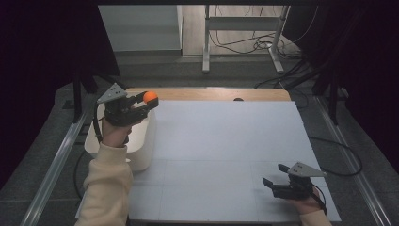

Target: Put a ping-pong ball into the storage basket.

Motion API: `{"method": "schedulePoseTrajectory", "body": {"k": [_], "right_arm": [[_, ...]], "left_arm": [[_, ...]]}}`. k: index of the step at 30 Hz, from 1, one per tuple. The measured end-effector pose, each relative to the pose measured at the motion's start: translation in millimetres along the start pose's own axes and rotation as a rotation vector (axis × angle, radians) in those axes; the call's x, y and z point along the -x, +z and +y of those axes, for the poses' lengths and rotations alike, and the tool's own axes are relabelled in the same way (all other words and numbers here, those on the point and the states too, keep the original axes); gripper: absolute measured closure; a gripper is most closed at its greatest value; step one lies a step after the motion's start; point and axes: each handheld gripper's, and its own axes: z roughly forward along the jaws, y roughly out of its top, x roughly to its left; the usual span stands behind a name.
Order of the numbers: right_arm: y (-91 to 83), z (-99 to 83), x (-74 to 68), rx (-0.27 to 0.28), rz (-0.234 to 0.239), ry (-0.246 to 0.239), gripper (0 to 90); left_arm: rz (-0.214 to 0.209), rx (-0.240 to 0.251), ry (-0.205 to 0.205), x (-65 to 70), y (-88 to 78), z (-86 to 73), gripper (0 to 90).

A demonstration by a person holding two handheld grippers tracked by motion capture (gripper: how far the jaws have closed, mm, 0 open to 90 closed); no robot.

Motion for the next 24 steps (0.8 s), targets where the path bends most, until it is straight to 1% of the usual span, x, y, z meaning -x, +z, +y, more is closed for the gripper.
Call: {"method": "schedulePoseTrajectory", "body": {"k": [9, 14, 24], "right_arm": [[-1.0, -0.2, 0.5, 0.002, -0.004, 0.006, 16.5], [-0.7, -0.1, -0.1, 0.000, -0.007, 0.003, 16.5], [-0.4, -0.4, 0.3, -0.002, -0.008, 0.004, 16.5]], "left_arm": [[0.031, 0.027, -0.014, -7.2, -11.8, 2.0, 50.2], [0.050, 0.031, -0.010, -8.9, -15.6, 2.6, 50.2], [0.098, 0.013, -0.026, -20.6, -18.6, -1.6, 50.2]]}}
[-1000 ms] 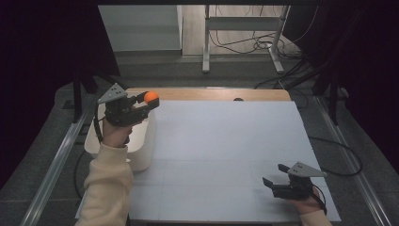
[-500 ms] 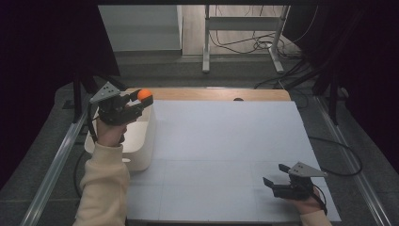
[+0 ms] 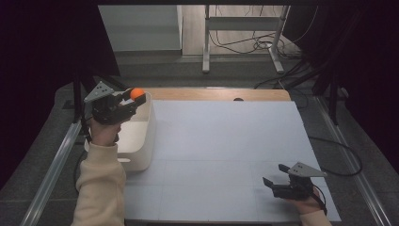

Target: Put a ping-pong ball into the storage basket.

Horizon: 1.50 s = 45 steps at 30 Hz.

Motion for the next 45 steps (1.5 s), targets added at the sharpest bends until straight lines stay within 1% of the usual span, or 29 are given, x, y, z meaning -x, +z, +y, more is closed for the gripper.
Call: {"method": "schedulePoseTrajectory", "body": {"k": [4, 5, 10, 12, 15, 24, 27, 29, 31, 33, 36, 40, 45], "right_arm": [[0.2, -0.1, 0.1, -0.002, 0.000, 0.001, 16.5], [0.3, -0.2, 0.1, -0.002, 0.001, 0.000, 16.5], [0.4, -0.2, 0.1, -0.002, 0.000, 0.001, 16.5], [0.3, -0.2, 0.2, -0.002, 0.000, 0.001, 16.5], [0.0, -0.1, 0.1, -0.001, -0.001, 0.000, 16.5], [0.1, -0.1, 0.1, -0.001, 0.000, -0.001, 16.6], [0.2, -0.1, -0.1, -0.002, 0.000, -0.001, 16.5], [0.2, -0.1, -0.1, -0.002, 0.001, -0.001, 16.5], [0.2, -0.1, 0.0, -0.002, 0.001, 0.000, 16.5], [0.4, -0.1, -0.1, -0.002, 0.000, -0.001, 16.5], [0.3, -0.1, -0.2, -0.002, 0.001, -0.002, 16.5], [0.6, -0.1, -0.2, -0.003, 0.001, -0.002, 16.6], [0.7, -0.2, -0.6, -0.005, 0.002, -0.001, 16.5]], "left_arm": [[0.023, -0.012, -0.009, -5.9, 0.3, -2.8, 50.2], [0.023, -0.012, -0.009, -5.9, 0.3, -2.8, 50.2], [0.053, -0.040, -0.013, -11.6, 2.9, -6.4, 50.2], [0.057, -0.052, -0.013, -13.4, 4.8, -7.9, 50.2], [0.094, -0.083, -0.002, -14.6, 9.4, -10.6, 50.2], [0.125, -0.153, -0.017, -23.3, 19.3, -18.5, 50.2], [0.144, -0.187, -0.010, -25.5, 23.5, -21.2, 50.2], [0.152, -0.209, -0.017, -26.5, 25.3, -22.1, 50.1], [0.173, -0.229, -0.019, -27.7, 27.0, -23.1, 50.1], [0.183, -0.247, -0.022, -29.7, 28.4, -24.5, 50.1], [0.192, -0.271, -0.025, -32.2, 30.5, -26.6, 50.2], [0.204, -0.315, -0.022, -34.2, 35.9, -29.9, 50.1], [0.203, -0.352, -0.020, -36.9, 40.6, -33.5, 50.1]]}}
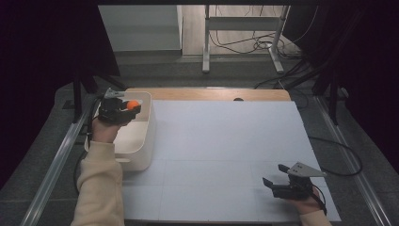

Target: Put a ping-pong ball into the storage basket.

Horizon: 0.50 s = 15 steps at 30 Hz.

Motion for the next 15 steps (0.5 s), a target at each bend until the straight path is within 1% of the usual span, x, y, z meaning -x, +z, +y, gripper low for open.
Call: {"method": "schedulePoseTrajectory", "body": {"k": [5, 13, 14, 15], "right_arm": [[0.3, 0.0, 0.0, -0.001, 0.000, 0.000, 16.5], [0.5, -0.1, -0.1, -0.002, 0.000, 0.000, 16.5], [0.5, -0.1, -0.1, -0.003, 0.000, 0.000, 16.5], [0.6, -0.1, -0.1, -0.002, 0.000, 0.000, 16.5]], "left_arm": [[0.011, -0.018, -0.002, -1.9, 2.7, -1.3, 50.0], [0.009, -0.020, -0.017, -6.3, 4.0, -3.2, 49.9], [0.013, -0.020, -0.018, -6.7, 4.3, -3.4, 49.6], [0.026, -0.018, -0.022, -7.0, 4.7, -3.3, 46.9]]}}
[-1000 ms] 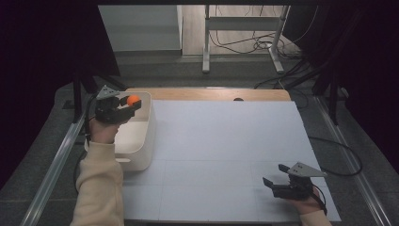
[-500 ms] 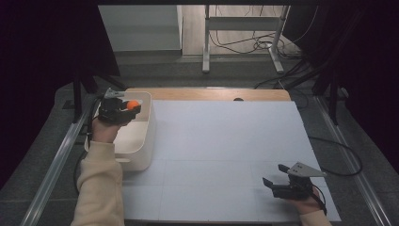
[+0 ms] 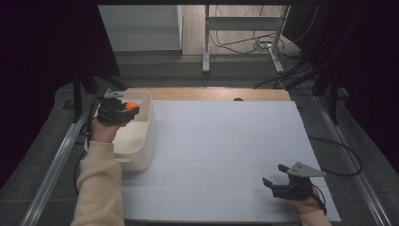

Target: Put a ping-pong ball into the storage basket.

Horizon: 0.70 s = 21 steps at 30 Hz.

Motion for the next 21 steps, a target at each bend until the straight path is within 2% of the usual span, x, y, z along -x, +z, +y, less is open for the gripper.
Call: {"method": "schedulePoseTrajectory", "body": {"k": [2, 3, 5, 8, 14, 21], "right_arm": [[0.0, 0.0, -0.1, 0.000, -0.001, 0.000, 16.5], [0.1, 0.0, -0.1, 0.000, -0.001, 0.000, 16.5], [0.1, 0.0, 0.0, 0.000, -0.001, 0.001, 16.5], [0.1, 0.0, 0.1, 0.000, -0.001, 0.001, 16.5], [-0.3, 0.0, 0.3, 0.003, -0.004, 0.002, 16.5], [-0.8, 0.0, 0.5, 0.005, -0.006, 0.003, 16.6]], "left_arm": [[0.037, 0.005, -0.013, -0.2, 0.7, 1.0, 30.0], [0.046, 0.006, -0.019, -0.5, 0.7, 1.3, 25.1], [0.039, 0.011, -0.029, -1.6, -0.1, 1.4, 20.6], [0.030, 0.020, -0.029, -1.3, -1.0, 1.5, 19.8], [-0.046, 0.089, -0.013, 4.2, -6.6, 4.0, 18.7], [-0.177, 0.154, -0.024, 12.1, -13.4, 5.5, 18.5]]}}
